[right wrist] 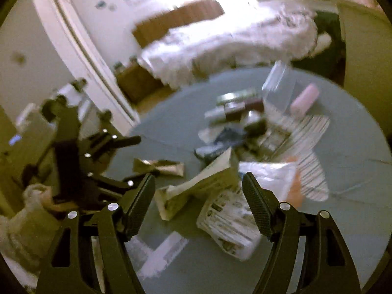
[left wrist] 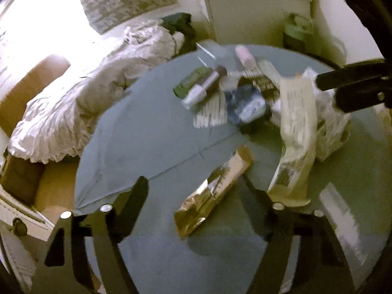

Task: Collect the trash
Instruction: 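Grasp the gold snack packet with the left gripper while the right gripper grasps a paper strip, then carry the snack packet and paper strip over the bin and open both grippers, then grasp the dark blue wipes pack with the left gripper while the right gripper grasps the white plastic bag, then carry the wipes pack and white bag over the bin and release both, then grasp the purple bottle with the left gripper while the right gripper grasps the orange bag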

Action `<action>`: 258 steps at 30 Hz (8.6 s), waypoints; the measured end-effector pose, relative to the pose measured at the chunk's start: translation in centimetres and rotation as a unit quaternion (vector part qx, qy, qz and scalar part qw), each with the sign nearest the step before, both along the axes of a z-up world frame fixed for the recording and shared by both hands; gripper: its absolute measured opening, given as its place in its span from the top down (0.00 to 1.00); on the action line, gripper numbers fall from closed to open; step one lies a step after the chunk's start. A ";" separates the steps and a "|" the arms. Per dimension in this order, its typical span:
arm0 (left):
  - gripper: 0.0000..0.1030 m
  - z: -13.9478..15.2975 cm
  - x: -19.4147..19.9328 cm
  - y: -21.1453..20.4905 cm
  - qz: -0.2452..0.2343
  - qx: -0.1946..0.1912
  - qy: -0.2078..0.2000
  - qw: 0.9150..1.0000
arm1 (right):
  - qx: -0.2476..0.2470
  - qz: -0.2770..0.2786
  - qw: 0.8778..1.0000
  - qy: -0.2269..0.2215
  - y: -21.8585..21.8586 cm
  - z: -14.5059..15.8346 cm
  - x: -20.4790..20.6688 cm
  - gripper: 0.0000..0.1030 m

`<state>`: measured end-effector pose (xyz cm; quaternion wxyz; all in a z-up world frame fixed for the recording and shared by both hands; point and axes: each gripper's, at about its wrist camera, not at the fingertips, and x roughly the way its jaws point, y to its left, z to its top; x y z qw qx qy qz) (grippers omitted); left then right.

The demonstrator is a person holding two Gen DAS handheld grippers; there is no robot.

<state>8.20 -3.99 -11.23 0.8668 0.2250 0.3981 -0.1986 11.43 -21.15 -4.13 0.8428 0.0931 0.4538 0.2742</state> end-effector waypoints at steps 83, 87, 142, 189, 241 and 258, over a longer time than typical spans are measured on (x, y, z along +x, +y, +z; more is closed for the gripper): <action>0.50 -2.0 8.9 -40.7 -0.077 -0.242 0.190 0.948 | 0.027 -0.439 0.897 0.036 -40.7 -10.7 3.0 0.56; 0.30 -1.6 8.7 -40.2 -0.075 -0.246 0.172 0.951 | 0.036 -0.453 0.891 0.026 -41.0 -10.5 2.3 0.41; 0.54 0.3 6.3 -3.9 0.007 -0.149 0.069 0.986 | 0.006 -0.072 0.997 -0.007 -4.3 -2.2 -2.5 0.68; 0.53 0.9 7.8 -40.1 -0.122 -0.248 0.127 0.953 | -0.039 -0.489 0.870 -0.053 -40.6 -7.3 -1.5 0.68; 0.26 4.8 9.1 -9.9 0.035 -0.197 0.025 0.979 | -0.003 -0.157 0.983 -0.096 -20.0 -2.7 0.5 0.29; 0.46 0.7 13.0 -6.7 -0.030 -0.075 0.046 0.996 | -0.102 0.058 0.992 -0.036 -4.4 -4.0 3.1 0.12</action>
